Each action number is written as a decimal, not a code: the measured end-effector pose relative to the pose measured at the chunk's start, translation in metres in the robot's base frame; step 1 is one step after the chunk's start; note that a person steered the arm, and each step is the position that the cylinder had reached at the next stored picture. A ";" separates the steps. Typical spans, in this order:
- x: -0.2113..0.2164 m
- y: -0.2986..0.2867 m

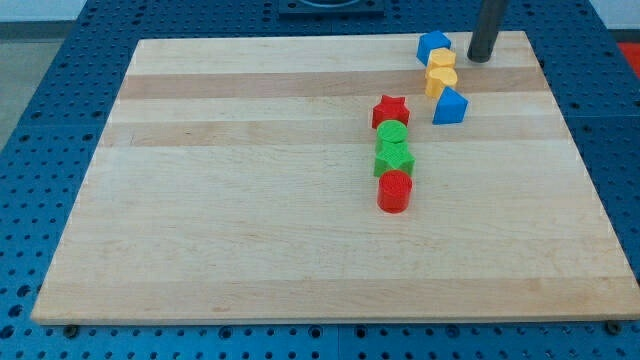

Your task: Move blue cube to the top center

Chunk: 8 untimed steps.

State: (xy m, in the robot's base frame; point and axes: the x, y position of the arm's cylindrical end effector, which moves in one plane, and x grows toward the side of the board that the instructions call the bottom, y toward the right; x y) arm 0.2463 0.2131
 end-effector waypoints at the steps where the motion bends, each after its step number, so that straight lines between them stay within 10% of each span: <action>1: 0.000 -0.023; 8: -0.036 -0.082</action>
State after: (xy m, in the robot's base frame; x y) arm 0.2103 0.1313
